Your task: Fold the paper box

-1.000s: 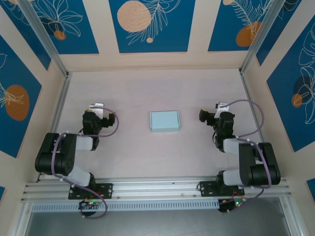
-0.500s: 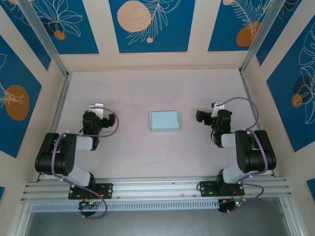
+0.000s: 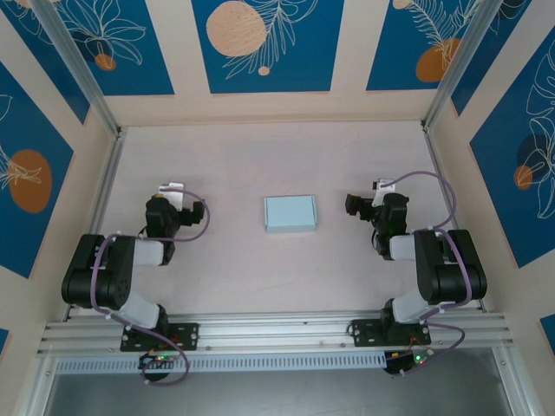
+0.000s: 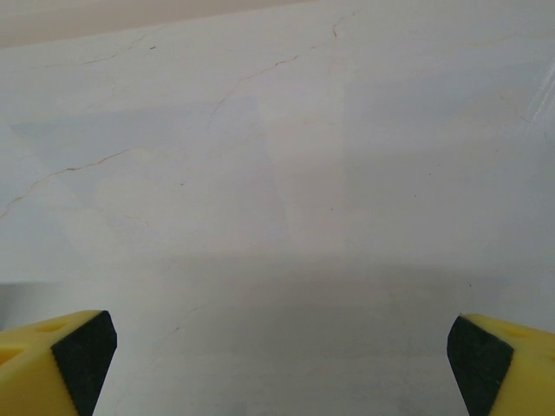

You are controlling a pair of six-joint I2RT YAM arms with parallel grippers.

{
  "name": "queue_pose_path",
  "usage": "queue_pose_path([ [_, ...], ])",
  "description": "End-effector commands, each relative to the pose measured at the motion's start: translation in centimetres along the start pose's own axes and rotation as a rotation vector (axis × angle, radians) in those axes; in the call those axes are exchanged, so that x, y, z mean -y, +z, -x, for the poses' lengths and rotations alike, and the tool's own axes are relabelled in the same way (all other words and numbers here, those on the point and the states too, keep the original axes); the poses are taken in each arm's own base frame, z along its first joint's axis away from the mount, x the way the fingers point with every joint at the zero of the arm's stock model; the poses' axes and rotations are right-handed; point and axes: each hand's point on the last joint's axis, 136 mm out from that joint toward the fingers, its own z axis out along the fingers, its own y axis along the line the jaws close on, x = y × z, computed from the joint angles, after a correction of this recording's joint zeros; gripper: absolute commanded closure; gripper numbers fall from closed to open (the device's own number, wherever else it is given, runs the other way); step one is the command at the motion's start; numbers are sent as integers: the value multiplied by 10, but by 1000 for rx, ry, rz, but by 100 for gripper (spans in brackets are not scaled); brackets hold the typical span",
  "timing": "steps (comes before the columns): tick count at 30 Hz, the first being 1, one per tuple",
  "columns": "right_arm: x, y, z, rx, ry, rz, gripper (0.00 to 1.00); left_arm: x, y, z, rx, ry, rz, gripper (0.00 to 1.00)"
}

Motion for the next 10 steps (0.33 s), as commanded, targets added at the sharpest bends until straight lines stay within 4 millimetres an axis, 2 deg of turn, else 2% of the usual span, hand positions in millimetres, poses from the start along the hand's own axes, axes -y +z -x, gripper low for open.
queue_pose_path([
  [1,-5,1,17,48,-26,24,0,1,2,2,1,-6,-18,0],
  [10,-5,1,17,49,-26,24,0,1,1,2,4,-5,-18,0],
])
